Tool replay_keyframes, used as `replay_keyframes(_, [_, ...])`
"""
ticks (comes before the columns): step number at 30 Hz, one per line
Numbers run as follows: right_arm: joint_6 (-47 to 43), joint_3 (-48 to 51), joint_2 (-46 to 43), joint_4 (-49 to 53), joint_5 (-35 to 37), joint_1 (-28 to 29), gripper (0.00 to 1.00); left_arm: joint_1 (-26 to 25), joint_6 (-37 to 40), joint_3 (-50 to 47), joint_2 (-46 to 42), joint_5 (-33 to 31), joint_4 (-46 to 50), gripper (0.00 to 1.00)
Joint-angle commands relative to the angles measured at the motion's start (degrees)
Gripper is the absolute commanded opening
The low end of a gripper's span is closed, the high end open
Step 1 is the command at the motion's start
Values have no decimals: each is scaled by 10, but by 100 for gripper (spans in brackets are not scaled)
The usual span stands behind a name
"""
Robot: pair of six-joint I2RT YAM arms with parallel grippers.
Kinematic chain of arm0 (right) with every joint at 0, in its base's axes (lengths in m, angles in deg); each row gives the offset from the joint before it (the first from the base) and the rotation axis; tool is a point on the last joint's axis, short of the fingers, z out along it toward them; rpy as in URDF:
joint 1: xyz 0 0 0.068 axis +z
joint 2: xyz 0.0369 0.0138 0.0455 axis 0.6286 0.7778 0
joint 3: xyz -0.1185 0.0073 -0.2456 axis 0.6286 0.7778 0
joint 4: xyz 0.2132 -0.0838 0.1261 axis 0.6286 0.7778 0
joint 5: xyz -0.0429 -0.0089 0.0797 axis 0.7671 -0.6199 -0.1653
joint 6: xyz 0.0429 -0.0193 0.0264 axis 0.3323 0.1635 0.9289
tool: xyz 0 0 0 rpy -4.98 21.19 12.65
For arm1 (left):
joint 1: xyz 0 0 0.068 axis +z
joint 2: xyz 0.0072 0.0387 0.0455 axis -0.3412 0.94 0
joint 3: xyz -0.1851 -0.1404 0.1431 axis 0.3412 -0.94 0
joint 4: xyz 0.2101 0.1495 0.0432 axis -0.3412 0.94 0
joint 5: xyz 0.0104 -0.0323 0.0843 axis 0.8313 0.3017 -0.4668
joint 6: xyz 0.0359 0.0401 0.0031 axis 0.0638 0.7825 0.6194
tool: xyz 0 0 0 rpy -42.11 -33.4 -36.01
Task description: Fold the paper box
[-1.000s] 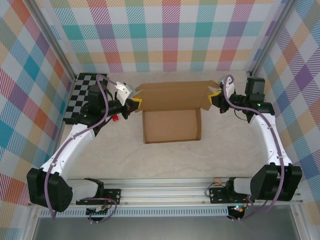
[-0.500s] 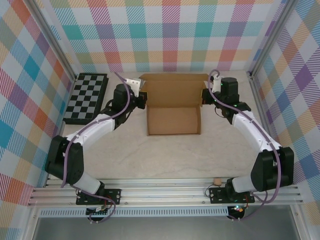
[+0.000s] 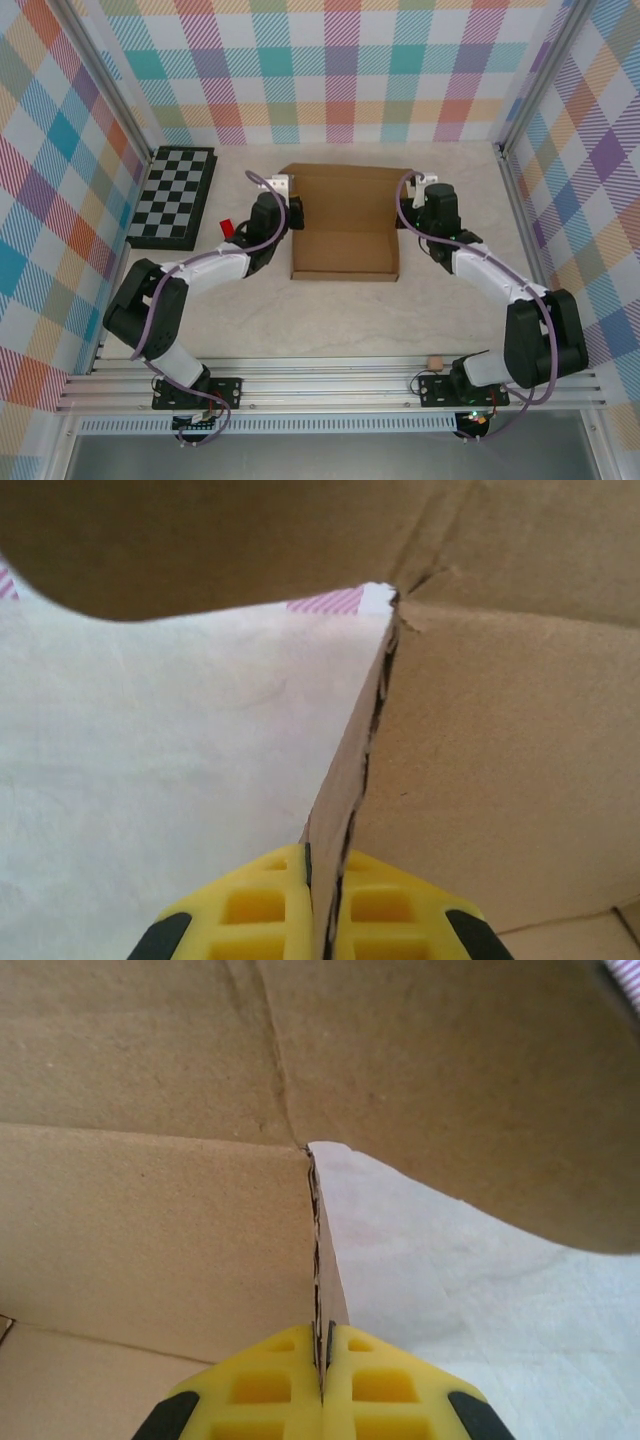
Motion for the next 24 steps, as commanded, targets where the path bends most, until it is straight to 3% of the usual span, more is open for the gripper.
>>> replay_keyframes(1, [1, 41, -31, -75, -48, 34, 0, -36, -4, -38, -23, 62, -110, 0])
replay_keyframes(6, [9, 106, -71, -84, -32, 54, 0, -44, 5, -98, -49, 72, -139, 0])
replay_keyframes(16, [27, 189, -152, -29, -2, 76, 0, -106, -77, -146, -75, 42, -114, 0])
replay_keyframes(24, [71, 250, -226, 28, 37, 100, 0, -123, -71, -233, -93, 3, -153, 0])
